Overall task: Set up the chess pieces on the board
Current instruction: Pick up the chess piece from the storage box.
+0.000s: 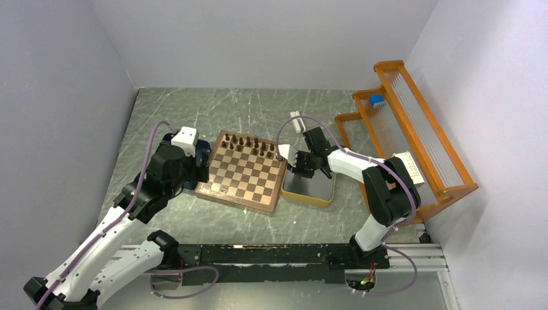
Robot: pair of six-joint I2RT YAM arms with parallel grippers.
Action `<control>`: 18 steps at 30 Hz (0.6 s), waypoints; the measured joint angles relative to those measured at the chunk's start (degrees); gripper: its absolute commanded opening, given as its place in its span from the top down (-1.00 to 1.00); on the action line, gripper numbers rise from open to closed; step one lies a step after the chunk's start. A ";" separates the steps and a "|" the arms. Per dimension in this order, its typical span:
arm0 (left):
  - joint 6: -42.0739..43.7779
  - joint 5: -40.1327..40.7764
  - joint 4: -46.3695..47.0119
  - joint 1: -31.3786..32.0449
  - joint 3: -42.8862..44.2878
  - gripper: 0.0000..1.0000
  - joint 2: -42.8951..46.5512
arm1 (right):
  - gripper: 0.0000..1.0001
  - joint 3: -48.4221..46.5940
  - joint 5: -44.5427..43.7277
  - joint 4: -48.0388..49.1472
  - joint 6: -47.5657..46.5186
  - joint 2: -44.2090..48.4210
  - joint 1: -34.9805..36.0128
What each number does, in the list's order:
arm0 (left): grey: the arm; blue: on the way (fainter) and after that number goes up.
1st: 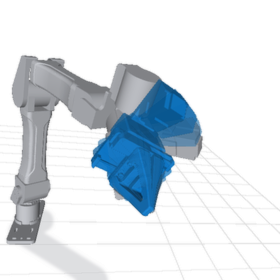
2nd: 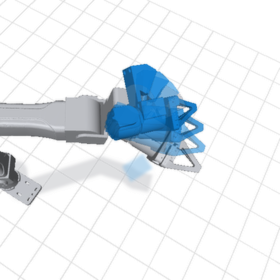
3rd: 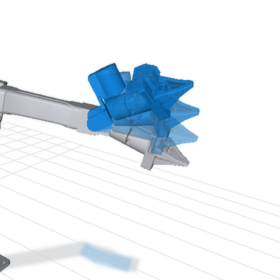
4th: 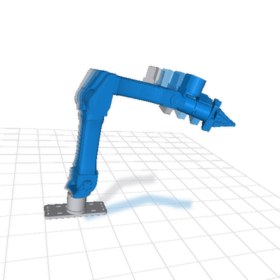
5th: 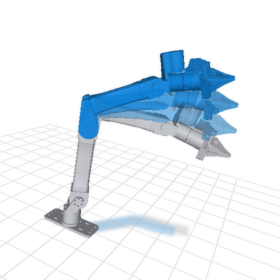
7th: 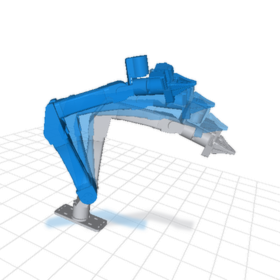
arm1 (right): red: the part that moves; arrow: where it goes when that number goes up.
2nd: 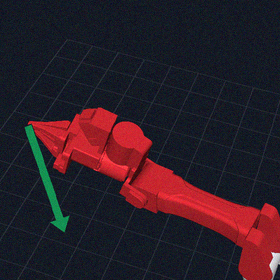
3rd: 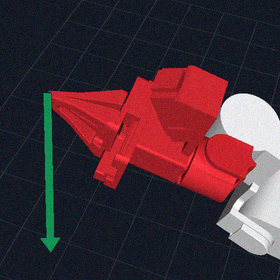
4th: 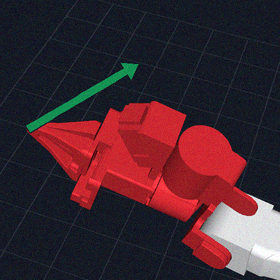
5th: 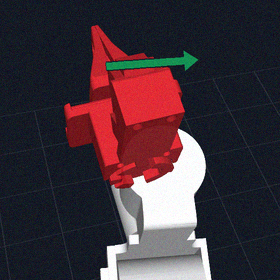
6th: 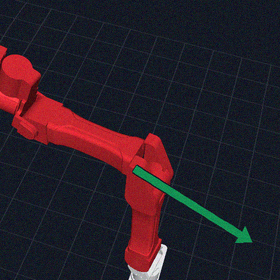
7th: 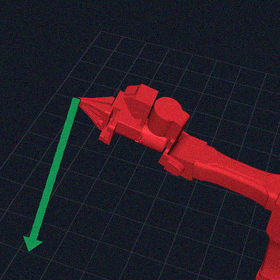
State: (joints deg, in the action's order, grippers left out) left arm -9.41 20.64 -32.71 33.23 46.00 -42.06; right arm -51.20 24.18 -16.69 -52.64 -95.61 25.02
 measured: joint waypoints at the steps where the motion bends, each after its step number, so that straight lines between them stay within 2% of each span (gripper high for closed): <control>1: 0.00 0.00 0.00 0.00 0.00 -0.83 0.02 | 1.00 -0.31 -0.13 -0.42 0.24 -0.09 0.00; 9: -0.04 -0.15 0.26 0.00 -0.11 -0.79 0.07 | 1.00 -2.60 -3.41 -5.07 5.51 0.37 -0.11; 18: -1.03 -1.88 0.31 0.02 -0.11 -0.69 0.13 | 0.99 -12.48 -4.26 -10.86 14.19 3.06 -0.22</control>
State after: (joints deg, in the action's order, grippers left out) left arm -10.44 18.76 -32.40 33.26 45.89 -41.93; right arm -63.68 19.92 -27.55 -38.46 -92.55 24.80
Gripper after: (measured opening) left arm 0.862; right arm 0.166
